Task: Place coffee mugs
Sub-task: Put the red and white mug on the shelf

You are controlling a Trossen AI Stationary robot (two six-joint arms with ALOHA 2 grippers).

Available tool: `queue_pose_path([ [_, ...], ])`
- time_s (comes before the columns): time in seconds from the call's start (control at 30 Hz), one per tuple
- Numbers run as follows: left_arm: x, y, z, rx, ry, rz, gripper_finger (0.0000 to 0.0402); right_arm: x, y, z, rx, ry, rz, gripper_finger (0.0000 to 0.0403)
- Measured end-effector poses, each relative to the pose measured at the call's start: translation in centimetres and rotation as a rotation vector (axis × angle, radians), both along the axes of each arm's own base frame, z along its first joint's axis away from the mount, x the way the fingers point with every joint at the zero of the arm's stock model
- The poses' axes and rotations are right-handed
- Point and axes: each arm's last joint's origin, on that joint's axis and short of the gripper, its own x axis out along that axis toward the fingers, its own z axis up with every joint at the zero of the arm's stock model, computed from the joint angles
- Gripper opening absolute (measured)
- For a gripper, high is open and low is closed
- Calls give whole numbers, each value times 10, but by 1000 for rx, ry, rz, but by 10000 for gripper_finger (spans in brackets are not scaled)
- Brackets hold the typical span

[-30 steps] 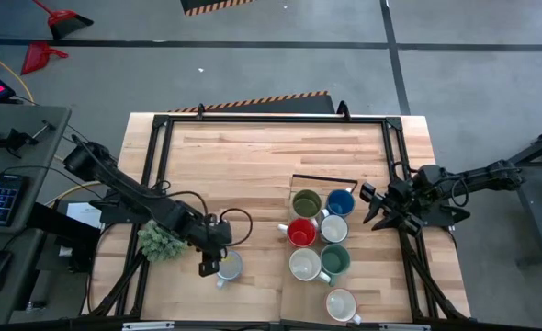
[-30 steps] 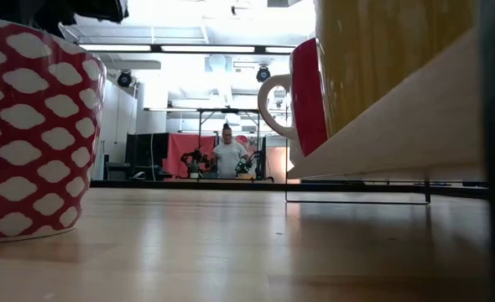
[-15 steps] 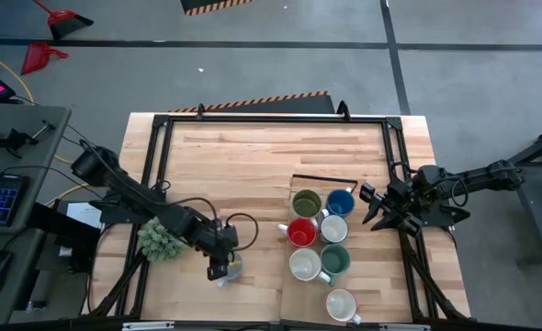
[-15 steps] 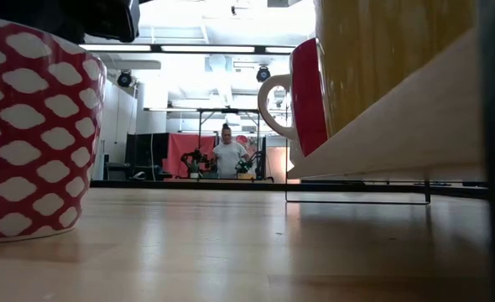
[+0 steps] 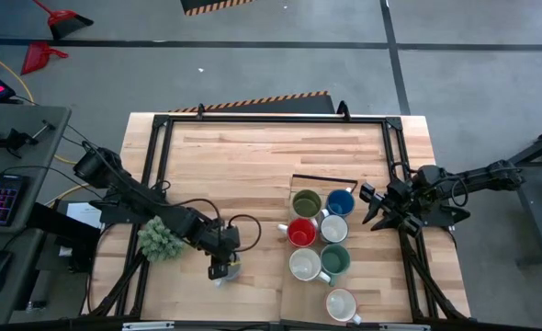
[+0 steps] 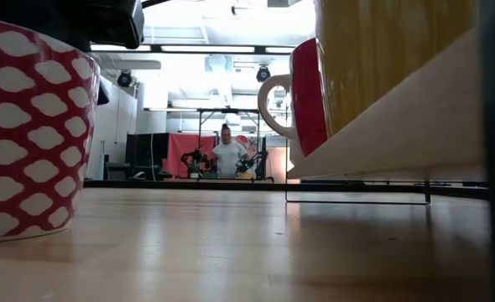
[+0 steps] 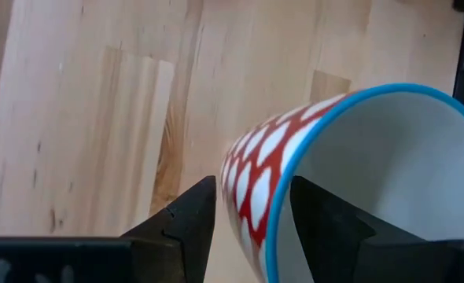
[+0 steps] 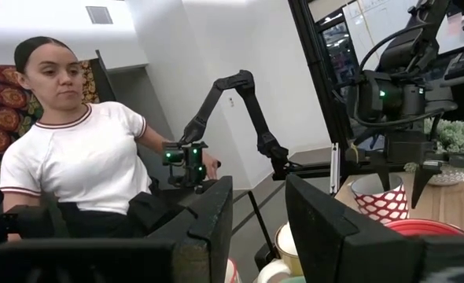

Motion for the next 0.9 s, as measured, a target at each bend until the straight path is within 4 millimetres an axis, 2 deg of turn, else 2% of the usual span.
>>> queue_pose_path([
  [0.27,4,8,0,35,-17,-47,98,0,0,0,0,2,0,108],
  [0.53,5,11,0,76,-32,-99,13,1,0,-3,-7,35,0,108],
  [0.73,7,13,5,111,-22,-147,9,1,0,-3,-7,36,0,108],
  [0.9,16,12,32,169,-53,-264,9,1,0,-3,-7,36,0,108],
])
